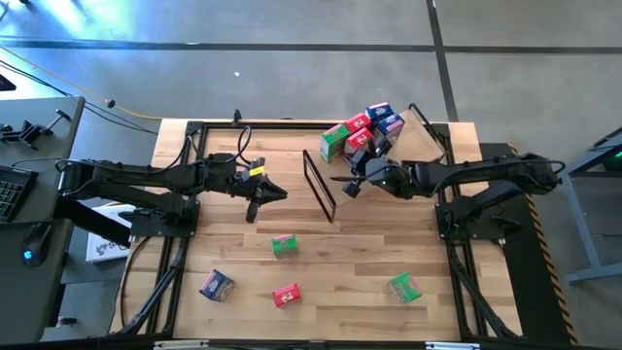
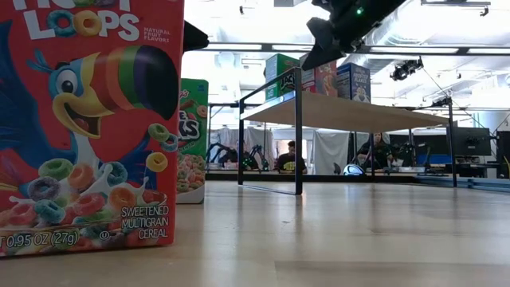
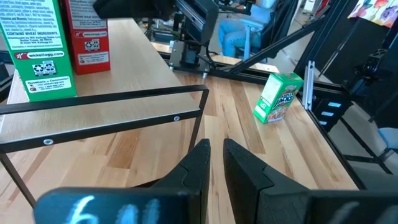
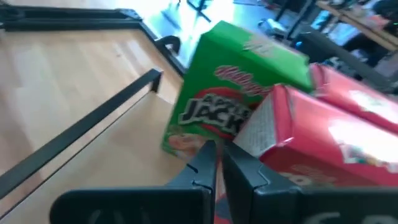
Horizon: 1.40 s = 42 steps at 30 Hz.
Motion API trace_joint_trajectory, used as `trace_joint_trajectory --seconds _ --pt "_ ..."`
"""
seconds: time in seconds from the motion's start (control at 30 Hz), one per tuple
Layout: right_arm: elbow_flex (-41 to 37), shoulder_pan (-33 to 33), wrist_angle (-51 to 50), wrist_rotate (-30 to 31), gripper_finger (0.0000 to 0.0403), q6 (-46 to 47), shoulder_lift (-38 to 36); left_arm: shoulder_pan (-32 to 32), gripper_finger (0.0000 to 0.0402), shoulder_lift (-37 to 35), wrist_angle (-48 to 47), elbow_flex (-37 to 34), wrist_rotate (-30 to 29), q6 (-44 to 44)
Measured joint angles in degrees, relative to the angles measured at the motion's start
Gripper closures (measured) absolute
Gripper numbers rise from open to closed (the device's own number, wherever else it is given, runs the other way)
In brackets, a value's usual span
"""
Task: Stack cereal on shelf
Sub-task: Adjust the red cereal
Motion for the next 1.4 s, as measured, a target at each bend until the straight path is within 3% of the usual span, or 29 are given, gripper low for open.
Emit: trace_joint_trajectory --seconds 1.13,1.27,1.4 --pt "0.1 -3.2 -2.6 5.3 0.0391 2.9 -0.1 0.0 0.0367 0.0 0.0 0.0 0.0 -0.2" --pt "2.0 -1.6 -3.8 6.6 0.0374 1.8 -0.1 0.0 0.0367 0.6 0.9 0.0 0.0 0.7" --pt "6.0 1.6 -10.3 6.3 0.0337 3.6 -0.1 0.0 0.0367 2.5 9.7 -3.4 0.5 0.8"
